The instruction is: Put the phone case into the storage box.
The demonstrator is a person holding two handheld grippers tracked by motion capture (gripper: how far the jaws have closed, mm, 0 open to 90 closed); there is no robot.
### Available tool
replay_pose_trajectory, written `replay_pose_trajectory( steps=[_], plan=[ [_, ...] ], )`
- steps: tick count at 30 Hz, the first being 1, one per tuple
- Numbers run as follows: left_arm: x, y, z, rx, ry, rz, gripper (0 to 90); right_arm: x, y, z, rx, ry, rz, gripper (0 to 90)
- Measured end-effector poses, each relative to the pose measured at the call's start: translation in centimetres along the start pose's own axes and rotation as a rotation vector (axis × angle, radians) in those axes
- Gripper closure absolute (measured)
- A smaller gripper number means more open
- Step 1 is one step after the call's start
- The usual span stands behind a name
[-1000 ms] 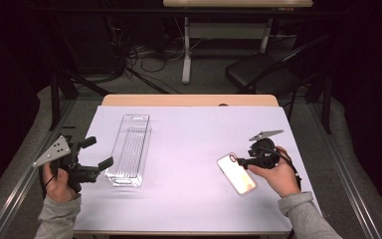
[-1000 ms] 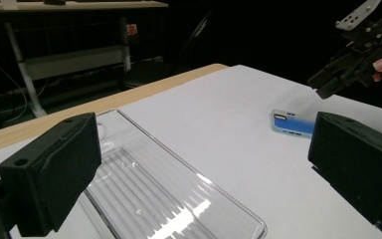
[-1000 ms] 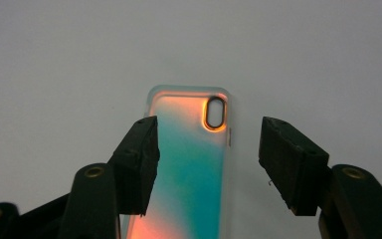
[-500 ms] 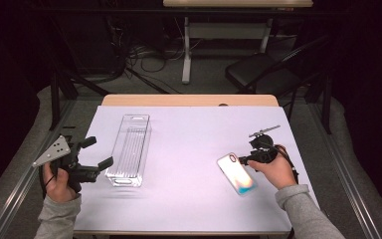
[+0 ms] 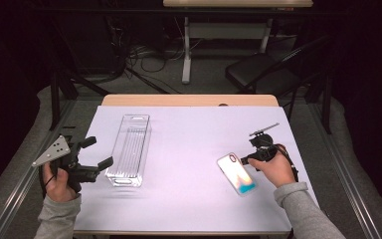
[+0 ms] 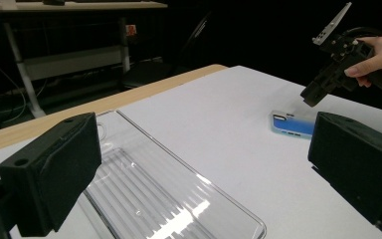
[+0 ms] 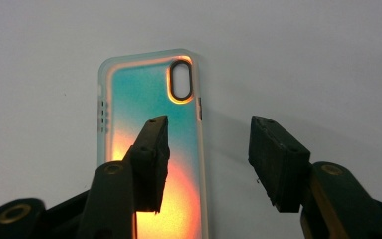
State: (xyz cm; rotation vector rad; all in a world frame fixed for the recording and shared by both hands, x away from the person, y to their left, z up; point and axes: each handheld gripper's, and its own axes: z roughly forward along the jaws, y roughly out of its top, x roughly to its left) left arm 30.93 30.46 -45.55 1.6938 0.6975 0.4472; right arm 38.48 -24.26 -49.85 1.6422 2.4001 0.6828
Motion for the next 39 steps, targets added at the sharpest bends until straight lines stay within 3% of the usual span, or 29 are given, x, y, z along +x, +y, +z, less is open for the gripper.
replay_pose_trajectory(
  steps=[10, 23, 29, 34, 39],
  plan=[
    [0.0, 0.0, 0.0, 0.005, 0.001, -0.001, 0.6, 0.3, 0.4, -0.1, 0.037, -0.047, -0.02, 55.4],
    [0.0, 0.0, 0.1, 0.004, 0.002, -0.001, 0.6, 0.6, 0.7, 0.0, 0.052, -0.033, -0.007, 64.1],
    [0.0, 0.0, 0.0, 0.003, -0.001, -0.004, 0.6, 0.9, 1.0, -0.1, 0.054, -0.024, -0.025, 65.3],
    [0.0, 0.0, 0.1, 0.002, -0.001, -0.003, 0.6, 1.2, 1.2, 0.2, 0.071, -0.025, -0.003, 65.8],
    [0.0, 0.0, 0.1, 0.003, -0.001, -0.004, 0.6, 1.4, 1.2, 0.6, 0.097, -0.019, -0.033, 68.0]
  ],
)
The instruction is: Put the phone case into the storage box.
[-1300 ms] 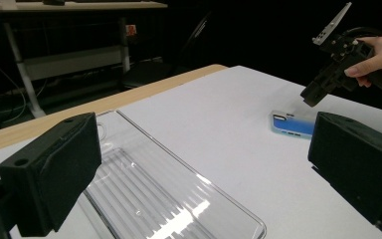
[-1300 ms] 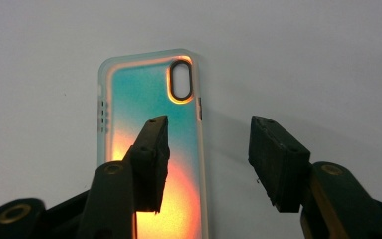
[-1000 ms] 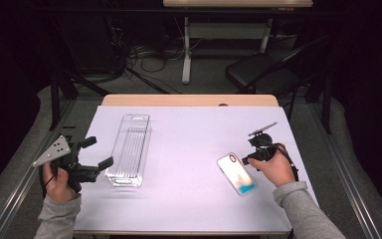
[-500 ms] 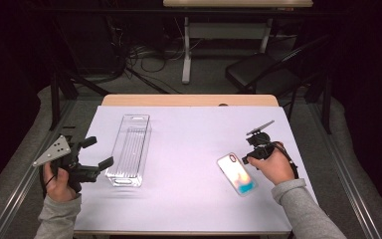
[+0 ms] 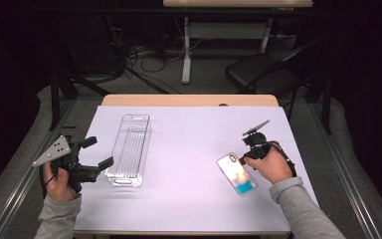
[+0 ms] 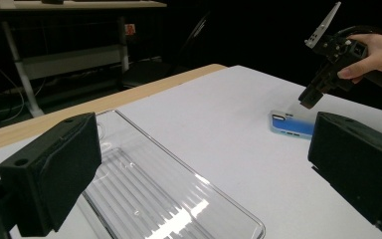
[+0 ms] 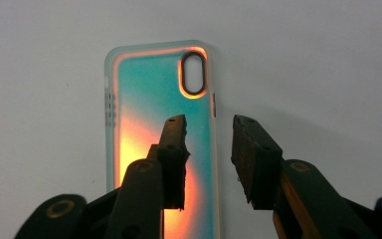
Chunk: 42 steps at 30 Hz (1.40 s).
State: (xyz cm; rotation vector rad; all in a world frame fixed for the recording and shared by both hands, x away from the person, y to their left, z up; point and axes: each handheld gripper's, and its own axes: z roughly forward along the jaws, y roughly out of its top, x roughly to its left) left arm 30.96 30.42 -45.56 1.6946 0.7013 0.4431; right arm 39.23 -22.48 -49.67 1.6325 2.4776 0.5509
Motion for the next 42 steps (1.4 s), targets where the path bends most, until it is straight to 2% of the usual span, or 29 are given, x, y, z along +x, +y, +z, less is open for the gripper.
replay_pose_trajectory(
  steps=[2, 4, 10, 12, 13, 14, 16, 20, 23, 30, 31, 32, 33, 34, 35, 37, 42],
  plan=[
    [0.0, 0.0, 0.0, -0.002, -0.003, 0.0, 0.6, 0.1, 0.0, 0.2, -0.007, -0.002, -0.011, 69.6],
    [0.0, 0.0, 0.0, 0.0, -0.001, 0.0, 0.6, 0.2, 0.1, 0.2, 0.018, -0.019, -0.041, 72.1],
    [0.0, 0.0, 0.0, 0.0, -0.001, 0.001, 0.6, 0.2, 0.2, 0.4, 0.061, -0.022, -0.055, 74.7],
    [0.0, 0.0, 0.0, 0.002, -0.001, 0.0, 0.6, 0.2, 0.2, 0.4, 0.078, -0.026, -0.055, 75.1],
    [0.0, 0.0, 0.0, 0.002, -0.001, -0.001, 0.6, 0.2, 0.1, 0.7, 0.059, -0.015, -0.046, 75.1],
    [0.0, 0.0, 0.0, 0.002, -0.003, 0.0, 0.6, 0.1, 0.2, 0.6, 0.085, -0.024, -0.055, 74.8],
    [0.0, 0.0, 0.0, 0.002, -0.003, 0.0, 0.6, 0.1, 0.2, 0.8, 0.096, -0.034, -0.049, 73.8],
    [0.1, 0.0, 0.1, 0.001, -0.003, -0.002, 0.6, -0.1, 0.1, 1.3, 0.072, -0.021, -0.038, 73.8],
    [0.1, 0.0, 0.1, 0.0, -0.004, -0.003, 0.6, -0.1, 0.2, 1.5, 0.119, -0.028, -0.029, 74.3],
    [0.1, 0.0, 0.1, 0.003, -0.003, -0.004, 0.6, 0.0, 0.2, 2.0, 0.137, -0.023, -0.032, 77.4],
    [0.1, 0.0, 0.1, 0.003, -0.003, -0.004, 0.6, -0.1, 0.4, 1.9, 0.189, -0.041, -0.052, 77.9],
    [0.1, 0.0, 0.1, 0.003, -0.003, -0.004, 0.6, -0.1, 0.4, 1.9, 0.189, -0.041, -0.052, 77.9],
    [0.1, -0.1, 0.1, 0.004, -0.003, -0.004, 0.6, -0.1, 0.2, 2.3, 0.145, -0.02, -0.035, 78.5],
    [0.1, -0.1, 0.1, 0.004, -0.002, -0.004, 0.6, -0.1, 0.2, 2.3, 0.145, -0.02, -0.035, 78.5],
    [0.1, -0.1, 0.1, 0.004, -0.002, -0.003, 0.6, 0.0, 0.2, 2.5, 0.14, -0.013, -0.014, 78.7],
    [0.1, -0.1, 0.1, 0.005, -0.003, -0.004, 0.6, 0.0, 0.3, 2.5, 0.168, -0.026, -0.031, 79.4],
    [0.1, -0.1, 0.1, 0.003, 0.002, -0.005, 0.6, -0.1, 0.3, 2.6, 0.175, -0.031, -0.034, 80.3]
  ],
)
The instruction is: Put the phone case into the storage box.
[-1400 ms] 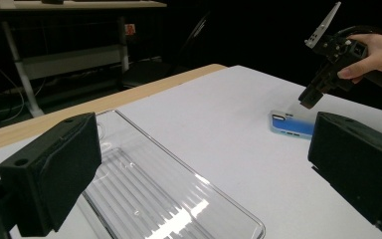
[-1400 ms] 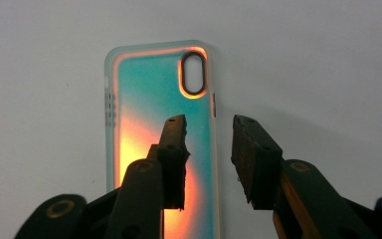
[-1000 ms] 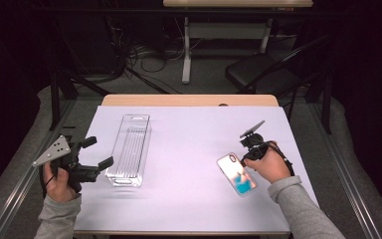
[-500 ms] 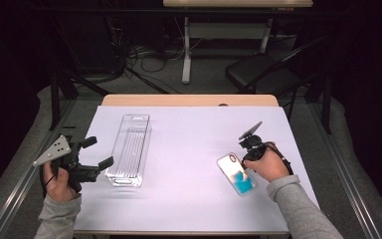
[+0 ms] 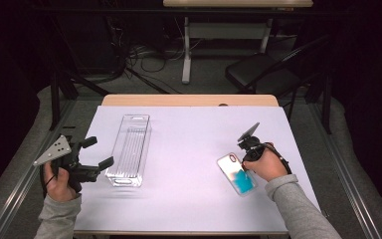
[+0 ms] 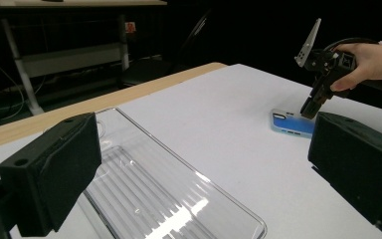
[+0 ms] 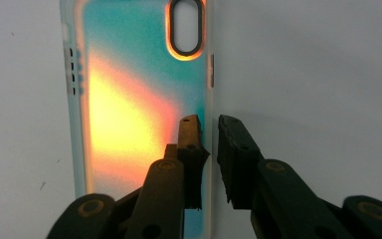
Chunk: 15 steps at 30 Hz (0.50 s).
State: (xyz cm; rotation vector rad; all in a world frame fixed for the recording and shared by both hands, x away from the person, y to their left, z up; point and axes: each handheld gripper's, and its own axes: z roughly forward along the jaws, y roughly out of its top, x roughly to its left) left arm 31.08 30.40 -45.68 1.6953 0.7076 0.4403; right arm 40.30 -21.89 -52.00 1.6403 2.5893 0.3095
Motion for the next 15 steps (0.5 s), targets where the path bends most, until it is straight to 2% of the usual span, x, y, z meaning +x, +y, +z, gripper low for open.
replay_pose_trajectory(
  steps=[11, 12, 13, 15],
  plan=[
    [0.02, -0.02, 0.0, 0.002, 0.002, -0.001, 0.6, -0.17, 0.06, 0.25, 0.049, -0.005, 0.006, 83.1],
    [0.04, -0.02, -0.01, 0.003, 0.0, 0.0, 0.6, -0.17, 0.06, 0.25, 0.049, -0.005, 0.006, 83.1],
    [0.04, -0.02, 0.02, 0.005, 0.0, 0.0, 0.6, -0.23, -0.02, 0.46, 0.025, 0.009, 0.017, 83.9],
    [0.04, -0.02, 0.03, 0.007, 0.0, 0.001, 0.6, -0.26, 0.01, 0.39, 0.036, 0.01, 0.021, 84.5]
  ],
)
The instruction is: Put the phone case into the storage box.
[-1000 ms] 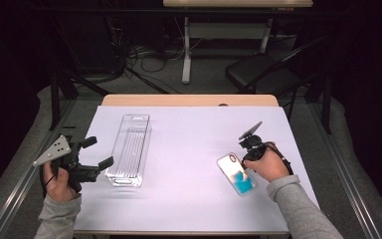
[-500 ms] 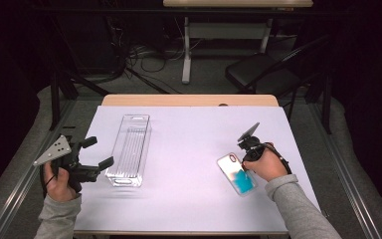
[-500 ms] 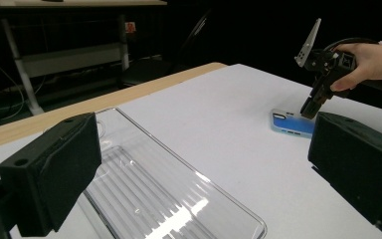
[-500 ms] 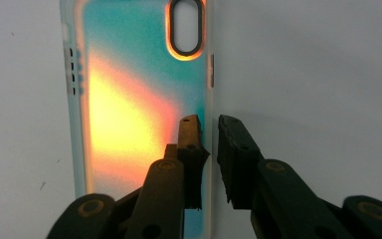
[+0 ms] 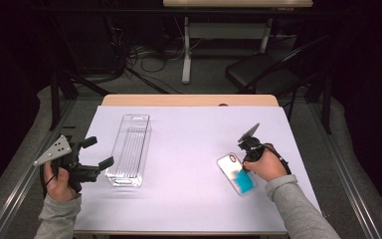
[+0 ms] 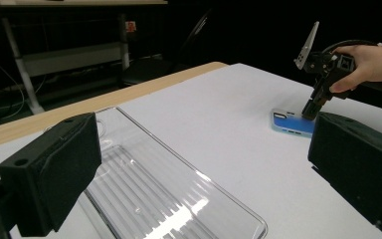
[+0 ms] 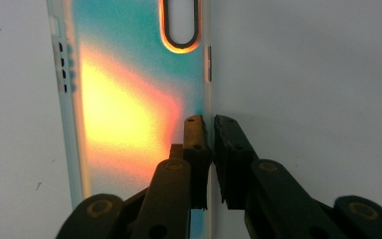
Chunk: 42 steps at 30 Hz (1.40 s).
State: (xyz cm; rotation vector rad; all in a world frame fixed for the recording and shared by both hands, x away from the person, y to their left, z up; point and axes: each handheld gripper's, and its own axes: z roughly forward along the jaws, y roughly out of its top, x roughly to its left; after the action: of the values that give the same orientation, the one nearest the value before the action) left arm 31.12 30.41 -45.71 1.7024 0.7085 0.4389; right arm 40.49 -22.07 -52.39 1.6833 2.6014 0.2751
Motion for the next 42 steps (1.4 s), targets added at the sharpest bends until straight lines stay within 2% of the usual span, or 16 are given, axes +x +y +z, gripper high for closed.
replay_pose_trajectory(
  steps=[3, 42],
  plan=[
    [0.01, 0.0, 0.0, 0.0, 0.0, -0.001, 0.6, -0.1, 0.08, -0.14, 0.034, -0.001, 0.008, 84.8],
    [0.0, -0.09, 0.17, 0.005, -0.001, -0.002, 0.6, -0.3, 0.1, -0.04, 0.035, 0.014, 0.026, 87.3]
  ],
)
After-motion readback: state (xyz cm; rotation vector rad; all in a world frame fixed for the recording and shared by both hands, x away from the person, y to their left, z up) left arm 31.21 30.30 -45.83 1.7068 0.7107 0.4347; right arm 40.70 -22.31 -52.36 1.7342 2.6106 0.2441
